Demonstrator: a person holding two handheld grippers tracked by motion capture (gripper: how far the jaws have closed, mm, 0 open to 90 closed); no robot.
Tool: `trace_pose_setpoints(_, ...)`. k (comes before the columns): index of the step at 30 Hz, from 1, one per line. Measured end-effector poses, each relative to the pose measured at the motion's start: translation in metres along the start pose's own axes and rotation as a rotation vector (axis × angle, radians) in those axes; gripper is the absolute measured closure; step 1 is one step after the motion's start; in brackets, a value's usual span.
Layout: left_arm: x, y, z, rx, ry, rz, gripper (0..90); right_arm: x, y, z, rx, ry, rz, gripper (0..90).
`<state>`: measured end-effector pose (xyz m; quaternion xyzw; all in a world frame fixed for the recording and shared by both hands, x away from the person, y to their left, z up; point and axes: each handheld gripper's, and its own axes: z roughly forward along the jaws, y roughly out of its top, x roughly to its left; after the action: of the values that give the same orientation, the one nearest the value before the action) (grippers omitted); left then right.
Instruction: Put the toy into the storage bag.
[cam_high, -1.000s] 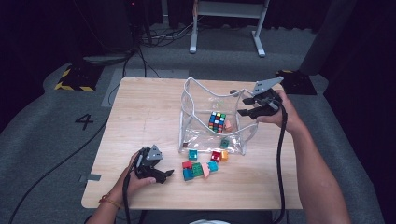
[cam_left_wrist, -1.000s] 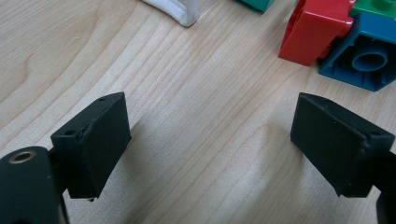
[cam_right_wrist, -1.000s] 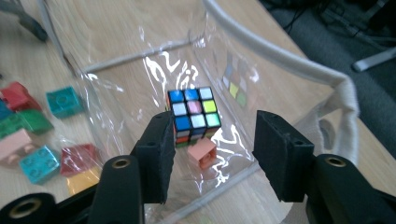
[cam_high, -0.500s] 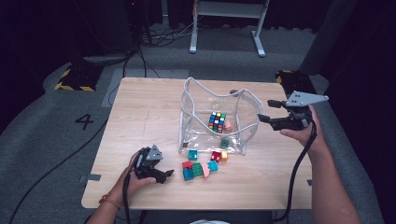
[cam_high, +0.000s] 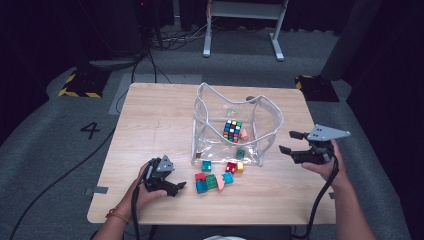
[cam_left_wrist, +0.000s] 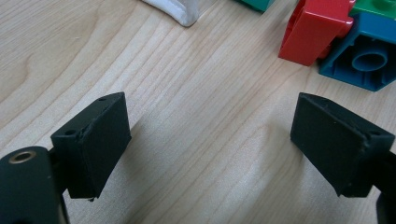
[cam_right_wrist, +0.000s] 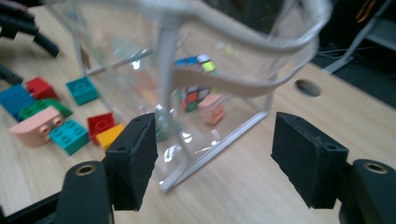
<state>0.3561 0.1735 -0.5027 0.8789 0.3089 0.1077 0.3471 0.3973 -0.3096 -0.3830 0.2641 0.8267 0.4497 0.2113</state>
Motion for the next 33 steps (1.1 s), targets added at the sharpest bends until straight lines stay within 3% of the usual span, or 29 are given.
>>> trace_pose_setpoints(9,0.0,0.0,0.0,0.002,0.0,0.002,12.1,0.039,-0.033,0.045,0.056,0.144,-0.048,39.1)
trace_pose_setpoints(12,0.0,0.0,0.0,0.004,-0.004,0.002,12.1,0.051,-0.037,0.063,0.067,0.197,-0.035,41.8)
trace_pose_setpoints(19,0.0,0.0,0.0,0.004,-0.003,0.001,12.1,0.069,-0.039,0.094,0.099,0.235,-0.069,43.0)
trace_pose_setpoints(22,0.0,0.0,0.0,0.004,-0.003,0.001,12.2,0.07,-0.041,0.105,0.119,0.247,-0.025,38.8)
trace_pose_setpoints(24,0.0,0.0,0.0,0.003,-0.004,0.0,12.1,0.068,-0.042,0.111,0.119,0.232,-0.029,37.0)
trace_pose_setpoints(30,0.0,0.0,0.0,0.002,0.0,0.003,12.1,0.069,-0.043,0.125,0.126,0.267,-0.049,37.7)
trace_pose_setpoints(33,0.0,0.0,0.0,0.003,0.0,0.003,12.1,0.073,-0.041,0.131,0.131,0.259,-0.046,39.1)
